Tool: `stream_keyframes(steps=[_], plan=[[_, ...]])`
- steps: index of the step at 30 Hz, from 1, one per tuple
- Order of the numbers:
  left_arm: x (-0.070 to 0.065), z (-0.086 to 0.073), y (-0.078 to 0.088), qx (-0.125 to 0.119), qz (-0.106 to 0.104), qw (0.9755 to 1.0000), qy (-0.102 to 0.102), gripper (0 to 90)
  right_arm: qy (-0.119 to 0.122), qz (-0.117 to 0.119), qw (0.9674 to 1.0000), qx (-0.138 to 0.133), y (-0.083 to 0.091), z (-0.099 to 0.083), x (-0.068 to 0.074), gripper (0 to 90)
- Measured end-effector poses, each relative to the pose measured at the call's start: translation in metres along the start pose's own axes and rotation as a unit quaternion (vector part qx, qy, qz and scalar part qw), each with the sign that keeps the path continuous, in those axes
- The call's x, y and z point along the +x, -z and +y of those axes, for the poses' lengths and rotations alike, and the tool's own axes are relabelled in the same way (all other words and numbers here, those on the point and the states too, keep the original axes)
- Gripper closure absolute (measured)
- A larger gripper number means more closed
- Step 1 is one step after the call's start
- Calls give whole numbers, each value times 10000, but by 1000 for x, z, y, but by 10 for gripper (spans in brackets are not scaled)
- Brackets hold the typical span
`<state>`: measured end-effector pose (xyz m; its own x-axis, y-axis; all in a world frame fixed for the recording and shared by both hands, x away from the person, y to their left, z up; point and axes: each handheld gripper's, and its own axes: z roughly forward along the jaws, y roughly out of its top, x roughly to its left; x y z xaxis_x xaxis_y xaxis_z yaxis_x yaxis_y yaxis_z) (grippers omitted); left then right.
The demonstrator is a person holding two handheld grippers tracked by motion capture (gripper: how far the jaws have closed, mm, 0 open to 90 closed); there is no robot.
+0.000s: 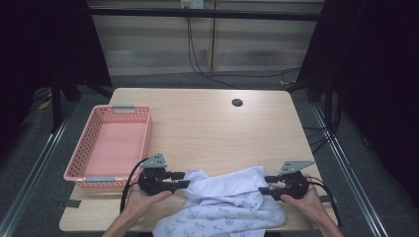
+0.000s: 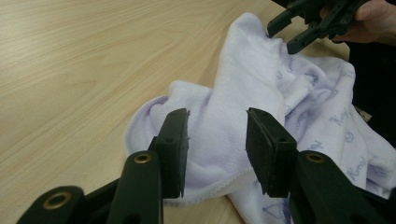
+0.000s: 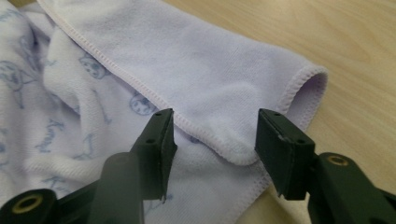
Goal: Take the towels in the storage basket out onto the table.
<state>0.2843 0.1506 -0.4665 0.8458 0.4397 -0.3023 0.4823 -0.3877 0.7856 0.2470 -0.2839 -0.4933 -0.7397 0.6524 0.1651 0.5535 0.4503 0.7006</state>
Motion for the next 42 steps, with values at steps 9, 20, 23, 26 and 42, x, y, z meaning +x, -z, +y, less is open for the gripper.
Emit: stream_keyframes(steps=[9,20,23,26,42], plan=[[4,-4,10,-105,43,9999,88,547,-157,-228,9996,112,-6,3,-3,859],[11,-5,-10,340,-329,9987,-188,416,-605,-292,9955,-669,23,8,-11,875],[10,-8,-11,368,-447,9980,-252,404,-626,-319,9950,-712,25,8,-12,875],[8,-10,-14,466,-301,9978,-375,450,-730,-334,9940,-739,26,8,-16,874],[-3,-12,-5,398,-277,9977,-474,886,-829,-302,9923,-868,44,1,-1,874]])
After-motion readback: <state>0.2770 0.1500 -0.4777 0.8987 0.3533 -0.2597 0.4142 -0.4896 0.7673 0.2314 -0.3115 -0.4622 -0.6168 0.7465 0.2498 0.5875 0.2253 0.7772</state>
